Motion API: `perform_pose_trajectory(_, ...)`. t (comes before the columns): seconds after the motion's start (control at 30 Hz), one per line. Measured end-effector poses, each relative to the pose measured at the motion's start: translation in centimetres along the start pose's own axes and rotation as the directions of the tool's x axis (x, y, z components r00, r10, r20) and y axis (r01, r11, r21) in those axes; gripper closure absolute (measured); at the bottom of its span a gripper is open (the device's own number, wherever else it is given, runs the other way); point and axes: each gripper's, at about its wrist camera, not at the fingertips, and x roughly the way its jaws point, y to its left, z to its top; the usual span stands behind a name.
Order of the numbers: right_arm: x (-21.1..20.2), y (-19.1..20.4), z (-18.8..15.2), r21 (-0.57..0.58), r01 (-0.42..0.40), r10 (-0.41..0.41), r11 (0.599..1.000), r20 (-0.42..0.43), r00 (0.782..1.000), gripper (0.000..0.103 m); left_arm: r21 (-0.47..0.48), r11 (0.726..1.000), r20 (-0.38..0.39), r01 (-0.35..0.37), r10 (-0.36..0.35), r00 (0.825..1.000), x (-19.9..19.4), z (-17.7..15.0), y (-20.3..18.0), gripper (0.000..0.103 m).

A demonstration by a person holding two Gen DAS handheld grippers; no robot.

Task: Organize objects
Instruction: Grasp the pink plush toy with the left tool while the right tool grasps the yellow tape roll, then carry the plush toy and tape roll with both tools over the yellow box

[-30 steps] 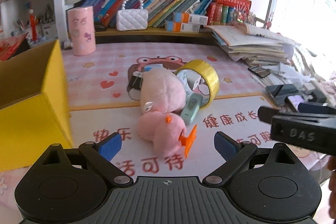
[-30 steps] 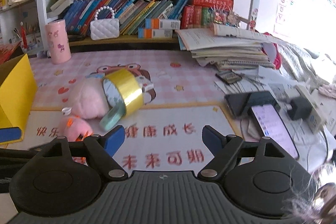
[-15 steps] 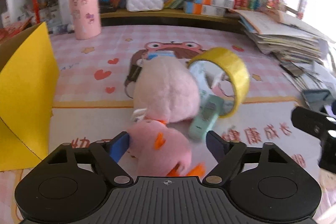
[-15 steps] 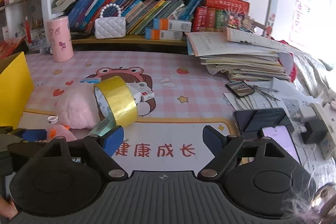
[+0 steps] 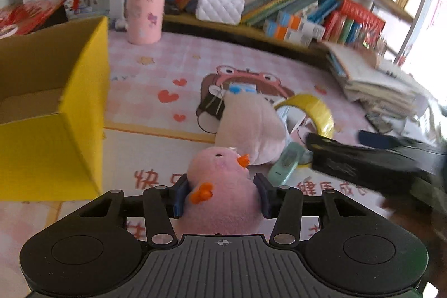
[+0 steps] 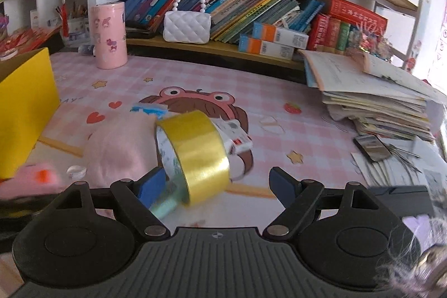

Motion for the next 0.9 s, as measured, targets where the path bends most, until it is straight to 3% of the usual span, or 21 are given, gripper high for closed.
perform_pose_trajectory(0.07, 1.4, -0.1, 0.4, 0.021, -0.015, 0.015, 1.000, -0.006, 1.000, 0.025, -0.014, 1.000, 0.001, -0.006, 0.006, 1.000, -0.9, -0.4, 0.4, 0.056)
perform_pose_trajectory(0.1, 2.1, -0.2, 0.6, 0.032, -0.023, 0.024, 0.999, -0.011, 1.000, 0.031, -0.020, 1.000, -0.005, -0.011, 0.011, 1.000, -1.3, -0.7, 0.7, 0.056)
perform_pose_trajectory(0.13, 2.6, -0.3, 0.8, 0.040, -0.031, 0.031, 0.999, -0.014, 0.999, 0.046, -0.025, 1.000, -0.009, -0.016, 0.016, 1.000, -1.5, -0.9, 0.9, 0.056)
perform_pose_trajectory(0.2, 3.3, -0.7, 1.0, 0.066, -0.051, 0.052, 0.997, -0.021, 0.998, 0.062, -0.034, 0.999, -0.009, -0.029, 0.029, 1.000, -1.9, -1.0, 1.4, 0.056)
perform_pose_trajectory(0.37, 2.9, -3.6, 1.2, 0.285, -0.085, 0.088, 0.955, -0.001, 0.996, 0.067, -0.062, 0.998, 0.007, -0.032, 0.033, 0.999, -2.5, -1.1, 2.3, 0.056)
perform_pose_trajectory(0.53, 1.6, -5.8, 1.3, 0.393, -0.059, 0.054, 0.918, 0.025, 0.998, 0.091, -0.058, 0.998, -0.002, -0.013, 0.013, 1.000, -2.4, -1.3, 2.3, 0.056)
perform_pose_trajectory(0.77, -0.4, -7.7, 0.1, 0.445, 0.027, -0.028, 0.895, -0.003, 1.000, 0.095, -0.039, 0.999, 0.004, 0.028, -0.028, 1.000, -2.7, -1.5, 2.2, 0.056)
perform_pose_trajectory(0.9, -2.1, -6.9, -0.9, 0.449, 0.031, -0.011, 0.893, -0.047, 0.999, 0.095, -0.036, 0.998, 0.012, 0.049, -0.049, 0.999, -3.2, -1.7, 2.5, 0.056)
